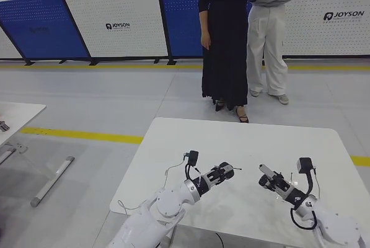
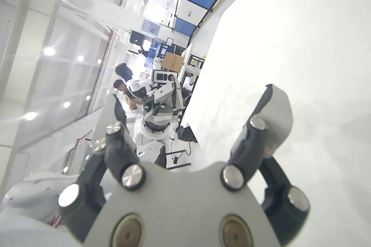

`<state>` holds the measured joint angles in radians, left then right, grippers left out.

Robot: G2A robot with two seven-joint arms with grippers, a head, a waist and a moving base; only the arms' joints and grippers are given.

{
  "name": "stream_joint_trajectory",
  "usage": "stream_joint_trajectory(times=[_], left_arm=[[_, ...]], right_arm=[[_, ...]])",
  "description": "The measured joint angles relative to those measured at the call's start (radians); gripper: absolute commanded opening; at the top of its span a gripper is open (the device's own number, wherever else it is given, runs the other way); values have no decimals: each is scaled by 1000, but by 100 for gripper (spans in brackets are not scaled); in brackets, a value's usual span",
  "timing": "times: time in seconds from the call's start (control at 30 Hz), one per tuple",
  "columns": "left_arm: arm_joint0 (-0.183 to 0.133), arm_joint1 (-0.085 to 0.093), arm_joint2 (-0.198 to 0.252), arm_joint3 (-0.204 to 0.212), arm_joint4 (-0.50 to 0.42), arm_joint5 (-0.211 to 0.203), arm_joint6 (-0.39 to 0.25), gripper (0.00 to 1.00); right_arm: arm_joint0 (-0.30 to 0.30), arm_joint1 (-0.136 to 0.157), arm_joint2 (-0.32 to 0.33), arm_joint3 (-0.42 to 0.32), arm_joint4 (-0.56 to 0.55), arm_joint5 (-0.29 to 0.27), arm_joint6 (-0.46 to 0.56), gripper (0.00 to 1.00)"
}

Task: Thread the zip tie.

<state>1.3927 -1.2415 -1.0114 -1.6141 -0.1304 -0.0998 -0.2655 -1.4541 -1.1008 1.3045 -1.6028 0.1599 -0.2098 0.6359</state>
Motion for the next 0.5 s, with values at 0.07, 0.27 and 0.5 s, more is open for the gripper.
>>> stream_joint_trajectory(times=[0.07, 0.27, 0.5], left_arm=[[0, 0, 0, 0, 0, 0, 0, 0], [0, 0, 0, 0, 0, 0, 0, 0], [0, 0, 0, 0, 0, 0, 0, 0]], right_arm=[[0, 0, 0, 0, -1, 0, 0, 100], [26, 10, 24, -1, -27, 5, 97, 100], [56, 51, 179, -27, -78, 63, 332, 100]])
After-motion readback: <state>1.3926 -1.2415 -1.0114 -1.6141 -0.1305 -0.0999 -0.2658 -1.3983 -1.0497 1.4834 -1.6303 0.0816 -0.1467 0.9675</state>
